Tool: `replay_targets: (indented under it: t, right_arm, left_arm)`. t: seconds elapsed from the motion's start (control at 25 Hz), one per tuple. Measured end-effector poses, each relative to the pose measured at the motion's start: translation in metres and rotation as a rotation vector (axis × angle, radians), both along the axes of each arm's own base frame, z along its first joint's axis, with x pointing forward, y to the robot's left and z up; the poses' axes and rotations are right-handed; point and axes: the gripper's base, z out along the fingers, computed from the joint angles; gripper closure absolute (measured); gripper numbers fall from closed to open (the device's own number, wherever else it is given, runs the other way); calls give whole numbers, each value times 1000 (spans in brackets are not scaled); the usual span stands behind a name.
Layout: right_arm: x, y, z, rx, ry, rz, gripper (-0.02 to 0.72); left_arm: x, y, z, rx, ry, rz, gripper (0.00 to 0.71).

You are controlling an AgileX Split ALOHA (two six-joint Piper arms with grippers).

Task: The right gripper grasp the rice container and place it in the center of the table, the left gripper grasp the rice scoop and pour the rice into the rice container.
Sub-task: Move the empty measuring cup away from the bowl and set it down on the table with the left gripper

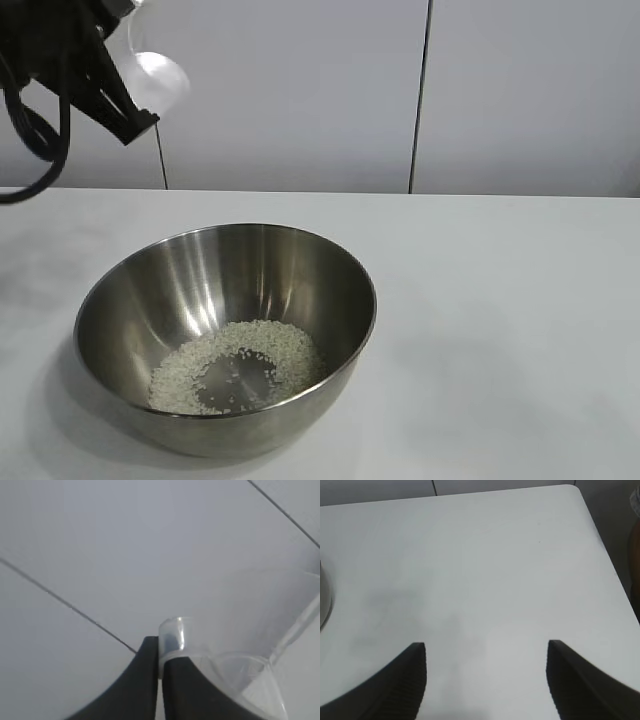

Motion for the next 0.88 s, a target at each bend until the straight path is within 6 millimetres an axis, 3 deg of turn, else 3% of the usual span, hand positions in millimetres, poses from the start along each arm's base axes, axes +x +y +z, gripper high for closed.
replay_targets:
  t: [0.16, 0.4, 0.52, 0.76, 0.88]
  right_arm:
    - [0, 0, 0, 0, -1, 0, 231]
    - [0, 0, 0, 0, 0, 0, 231]
    - [0, 0, 0, 0, 0, 0, 231]
    - [0, 0, 0, 0, 0, 0, 231]
    - [0, 0, 0, 0, 0, 0, 231]
  left_arm:
    - [-13, 38, -28, -143, 106, 82, 702]
    - [-30, 79, -48, -260, 125, 69, 702]
    - [-27, 89, -62, -306, 132, 39, 702]
    - [-22, 94, -118, -342, 343, 59, 702]
    - [-20, 94, -131, -344, 392, 59, 702]
